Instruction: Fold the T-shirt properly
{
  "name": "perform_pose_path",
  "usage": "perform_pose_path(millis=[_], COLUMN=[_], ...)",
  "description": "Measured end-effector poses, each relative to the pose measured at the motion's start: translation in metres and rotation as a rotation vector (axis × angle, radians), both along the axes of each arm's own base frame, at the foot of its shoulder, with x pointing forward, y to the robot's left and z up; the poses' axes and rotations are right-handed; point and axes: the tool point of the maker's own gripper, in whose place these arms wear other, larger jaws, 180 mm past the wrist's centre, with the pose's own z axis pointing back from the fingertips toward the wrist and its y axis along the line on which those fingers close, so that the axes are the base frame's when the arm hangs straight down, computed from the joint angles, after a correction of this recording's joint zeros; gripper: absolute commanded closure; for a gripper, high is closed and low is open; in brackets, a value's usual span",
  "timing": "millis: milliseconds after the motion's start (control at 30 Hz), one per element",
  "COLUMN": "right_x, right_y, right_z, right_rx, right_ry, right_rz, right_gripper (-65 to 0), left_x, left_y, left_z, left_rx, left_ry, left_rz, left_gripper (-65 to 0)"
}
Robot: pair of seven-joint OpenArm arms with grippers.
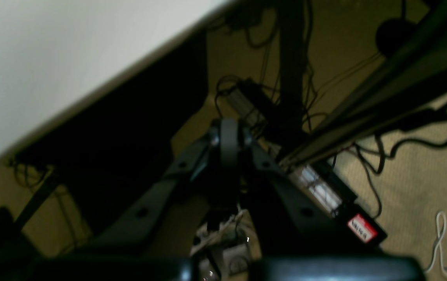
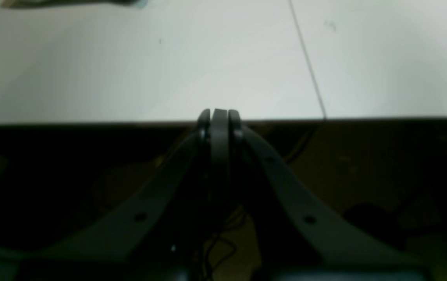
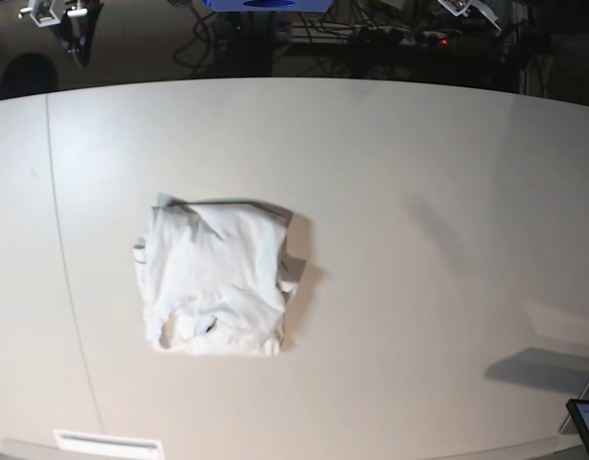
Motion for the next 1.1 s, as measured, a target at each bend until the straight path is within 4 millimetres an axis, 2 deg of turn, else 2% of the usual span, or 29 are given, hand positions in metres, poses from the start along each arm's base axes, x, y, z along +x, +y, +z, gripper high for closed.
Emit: perform_pose_path(millis=[67, 133, 200, 333, 400, 467, 533, 633, 833, 933, 1033, 1100], right_x=[-0.012, -0.031, -0.049, -0.068, -0.074, -0.084, -0.089, -0.091, -0.092, -0.082, -0.057, -0.041], right_y=[0.009, 0.025, 0.043, 0.082, 0.092, 0.093, 0.095, 0.089, 0.058, 0.046, 0.039, 0.035], right_z=[-0.006, -0.022, -0.041, -0.098, -0.135, -0.170, -0.191, -0.212, -0.248, -0.257, -0.265, -0.269], right_rx=[0.030, 0.072, 0.117, 0.192, 0.198, 0.181, 0.172, 0.157, 0.105, 0.085, 0.075, 0.065], right_ry=[0.033, 0.102, 0.175, 0.360, 0.490, 0.628, 0.705, 0.774, 0.920, 0.960, 0.994, 1.046], right_rz=[0.010, 0.028, 0.045, 0.123, 0.151, 0.169, 0.190, 0.189, 0.133, 0.105, 0.087, 0.087], right_gripper=[-0.9, -0.9, -0.9, -0.9, -0.9, -0.9, -0.9, -0.9, -1.3, -1.5, -1.5, -1.6], left_x=[-0.015, -0.029, -0.042, -0.059, -0.066, -0.070, -0.069, -0.070, -0.070, -0.065, -0.051, -0.055], left_y=[-0.005, -0.010, -0.007, -0.002, -0.001, -0.003, -0.004, -0.013, -0.032, -0.056, -0.081, -0.090], left_z=[-0.009, -0.021, -0.034, -0.073, -0.105, -0.133, -0.154, -0.178, -0.213, -0.227, -0.232, -0.233], left_rx=[-0.018, -0.040, -0.045, -0.054, -0.029, -0.018, -0.027, -0.051, -0.080, -0.105, -0.135, -0.117], left_ry=[0.050, 0.106, 0.153, 0.267, 0.374, 0.463, 0.519, 0.597, 0.770, 0.891, 0.952, 1.009], left_rz=[-0.004, 0.004, 0.024, 0.074, 0.101, 0.126, 0.177, 0.222, 0.279, 0.290, 0.280, 0.249], left_gripper=[0.0, 0.0, 0.0, 0.0, 0.0, 0.0, 0.0, 0.0, 0.0, 0.0, 0.0, 0.0])
